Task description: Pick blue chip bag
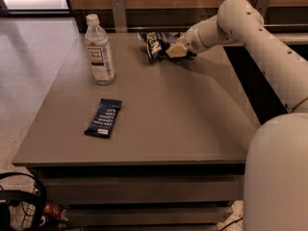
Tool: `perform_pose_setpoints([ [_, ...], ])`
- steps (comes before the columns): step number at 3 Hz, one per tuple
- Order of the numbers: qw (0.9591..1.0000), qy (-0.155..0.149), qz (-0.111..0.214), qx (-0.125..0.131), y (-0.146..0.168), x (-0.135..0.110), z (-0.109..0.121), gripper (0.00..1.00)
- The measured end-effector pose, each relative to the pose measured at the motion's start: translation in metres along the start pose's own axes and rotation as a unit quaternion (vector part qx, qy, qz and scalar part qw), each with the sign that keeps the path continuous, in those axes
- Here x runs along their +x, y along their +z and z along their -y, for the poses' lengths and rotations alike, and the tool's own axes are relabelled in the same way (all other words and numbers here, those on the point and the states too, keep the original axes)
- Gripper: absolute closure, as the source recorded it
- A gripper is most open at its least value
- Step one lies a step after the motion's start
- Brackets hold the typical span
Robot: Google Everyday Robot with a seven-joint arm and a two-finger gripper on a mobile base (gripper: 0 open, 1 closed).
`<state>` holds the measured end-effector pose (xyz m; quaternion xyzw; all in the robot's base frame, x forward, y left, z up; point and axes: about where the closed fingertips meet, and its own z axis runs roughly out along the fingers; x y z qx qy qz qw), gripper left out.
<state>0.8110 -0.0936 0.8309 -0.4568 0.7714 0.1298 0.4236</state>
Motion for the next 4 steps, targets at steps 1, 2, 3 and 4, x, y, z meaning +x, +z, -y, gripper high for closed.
perform_pose_setpoints([
  [1, 1.0, 0.0, 0.0, -0.001, 0.0015, 0.0, -0.0008, 1.0],
  [2, 1.0, 0.0, 0.0, -0.001, 0.0013, -0.0002, -0.0008, 1.0],
  [3, 1.0, 0.0, 0.0, -0.001, 0.001, -0.0006, -0.0007, 1.0],
  [4, 1.0, 0.0, 0.0, -0.001, 0.0007, -0.0008, -0.0007, 1.0],
])
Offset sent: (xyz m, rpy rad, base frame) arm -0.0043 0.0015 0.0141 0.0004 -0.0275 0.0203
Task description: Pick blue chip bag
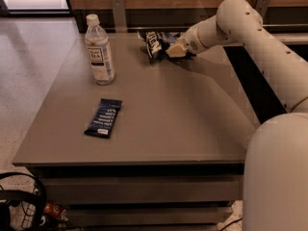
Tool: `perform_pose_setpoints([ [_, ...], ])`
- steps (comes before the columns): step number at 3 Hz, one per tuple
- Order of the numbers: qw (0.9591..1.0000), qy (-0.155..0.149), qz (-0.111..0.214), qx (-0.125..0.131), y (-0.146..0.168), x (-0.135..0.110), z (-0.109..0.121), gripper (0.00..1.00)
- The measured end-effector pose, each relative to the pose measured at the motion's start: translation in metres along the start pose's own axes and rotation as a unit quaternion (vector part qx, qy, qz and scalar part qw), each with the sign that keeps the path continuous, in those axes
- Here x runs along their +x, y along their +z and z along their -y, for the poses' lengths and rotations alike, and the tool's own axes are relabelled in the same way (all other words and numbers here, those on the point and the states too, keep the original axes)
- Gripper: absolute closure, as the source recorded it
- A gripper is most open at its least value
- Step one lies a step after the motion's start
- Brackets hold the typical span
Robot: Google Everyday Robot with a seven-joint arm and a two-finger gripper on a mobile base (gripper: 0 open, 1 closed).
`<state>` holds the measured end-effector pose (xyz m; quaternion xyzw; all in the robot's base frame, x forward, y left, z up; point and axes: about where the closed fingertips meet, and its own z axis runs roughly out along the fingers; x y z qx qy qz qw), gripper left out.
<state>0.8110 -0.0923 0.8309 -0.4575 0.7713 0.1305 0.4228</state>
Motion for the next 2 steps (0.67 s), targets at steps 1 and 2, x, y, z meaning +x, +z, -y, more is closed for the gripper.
perform_pose_setpoints([
  [1, 1.0, 0.0, 0.0, 0.0, 0.0, -0.0001, 0.0, 1.0],
  [2, 1.0, 0.0, 0.0, 0.0, -0.0002, -0.0002, 0.0, 1.0],
])
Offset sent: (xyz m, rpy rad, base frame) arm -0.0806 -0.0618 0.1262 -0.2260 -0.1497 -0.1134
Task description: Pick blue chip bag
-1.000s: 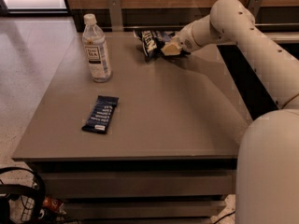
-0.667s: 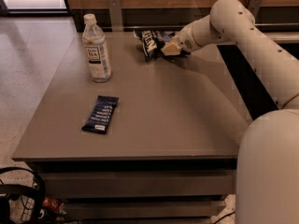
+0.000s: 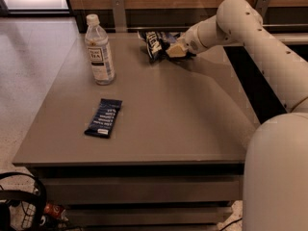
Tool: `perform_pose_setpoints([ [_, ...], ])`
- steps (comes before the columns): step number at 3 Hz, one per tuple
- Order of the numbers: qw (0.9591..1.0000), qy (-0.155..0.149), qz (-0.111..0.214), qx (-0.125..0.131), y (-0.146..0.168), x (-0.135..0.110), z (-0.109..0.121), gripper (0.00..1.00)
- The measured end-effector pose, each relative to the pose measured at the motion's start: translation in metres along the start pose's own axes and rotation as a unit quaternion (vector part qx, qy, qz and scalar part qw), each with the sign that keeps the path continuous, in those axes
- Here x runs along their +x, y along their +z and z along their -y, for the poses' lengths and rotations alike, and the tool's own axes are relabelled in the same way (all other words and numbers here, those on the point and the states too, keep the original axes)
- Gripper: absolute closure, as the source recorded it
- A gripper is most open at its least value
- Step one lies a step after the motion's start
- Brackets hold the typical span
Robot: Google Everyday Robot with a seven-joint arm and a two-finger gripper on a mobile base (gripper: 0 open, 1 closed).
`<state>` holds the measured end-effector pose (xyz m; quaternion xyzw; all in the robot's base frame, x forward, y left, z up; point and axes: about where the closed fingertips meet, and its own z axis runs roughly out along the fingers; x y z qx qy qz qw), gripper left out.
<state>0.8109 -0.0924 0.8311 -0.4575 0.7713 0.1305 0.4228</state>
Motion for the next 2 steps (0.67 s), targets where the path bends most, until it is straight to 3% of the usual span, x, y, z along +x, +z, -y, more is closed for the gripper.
perform_pose_setpoints([
  [2, 1.0, 0.0, 0.0, 0.0, -0.0002, -0.0001, 0.0, 1.0],
])
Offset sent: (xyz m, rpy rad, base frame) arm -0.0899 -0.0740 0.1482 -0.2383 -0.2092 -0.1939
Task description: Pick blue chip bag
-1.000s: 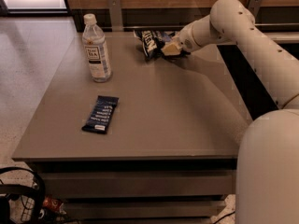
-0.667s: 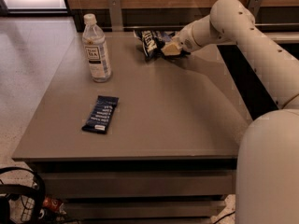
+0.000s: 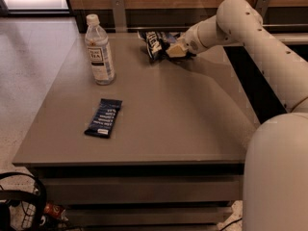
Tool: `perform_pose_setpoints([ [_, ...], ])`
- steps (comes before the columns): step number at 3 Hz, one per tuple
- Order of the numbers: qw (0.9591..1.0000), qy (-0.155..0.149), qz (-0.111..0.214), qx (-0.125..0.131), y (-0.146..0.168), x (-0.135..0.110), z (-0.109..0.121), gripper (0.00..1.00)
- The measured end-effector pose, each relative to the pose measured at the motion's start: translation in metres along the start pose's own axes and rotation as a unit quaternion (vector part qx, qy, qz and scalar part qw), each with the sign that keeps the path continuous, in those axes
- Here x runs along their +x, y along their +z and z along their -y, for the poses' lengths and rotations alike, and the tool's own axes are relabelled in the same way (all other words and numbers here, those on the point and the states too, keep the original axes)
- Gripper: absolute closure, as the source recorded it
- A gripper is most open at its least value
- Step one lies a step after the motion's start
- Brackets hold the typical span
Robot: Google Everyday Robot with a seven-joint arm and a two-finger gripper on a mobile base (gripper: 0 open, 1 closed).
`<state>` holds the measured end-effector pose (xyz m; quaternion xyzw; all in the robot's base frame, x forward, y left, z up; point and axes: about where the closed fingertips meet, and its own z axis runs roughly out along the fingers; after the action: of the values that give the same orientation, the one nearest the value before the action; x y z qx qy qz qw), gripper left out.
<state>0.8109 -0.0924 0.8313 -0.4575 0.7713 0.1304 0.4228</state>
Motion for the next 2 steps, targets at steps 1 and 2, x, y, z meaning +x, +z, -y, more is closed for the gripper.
perform_pose_setpoints([
  [1, 1.0, 0.0, 0.0, 0.0, -0.0001, 0.0, 0.0, 1.0],
  [2, 1.0, 0.0, 0.0, 0.0, -0.0001, -0.0001, 0.0, 1.0],
])
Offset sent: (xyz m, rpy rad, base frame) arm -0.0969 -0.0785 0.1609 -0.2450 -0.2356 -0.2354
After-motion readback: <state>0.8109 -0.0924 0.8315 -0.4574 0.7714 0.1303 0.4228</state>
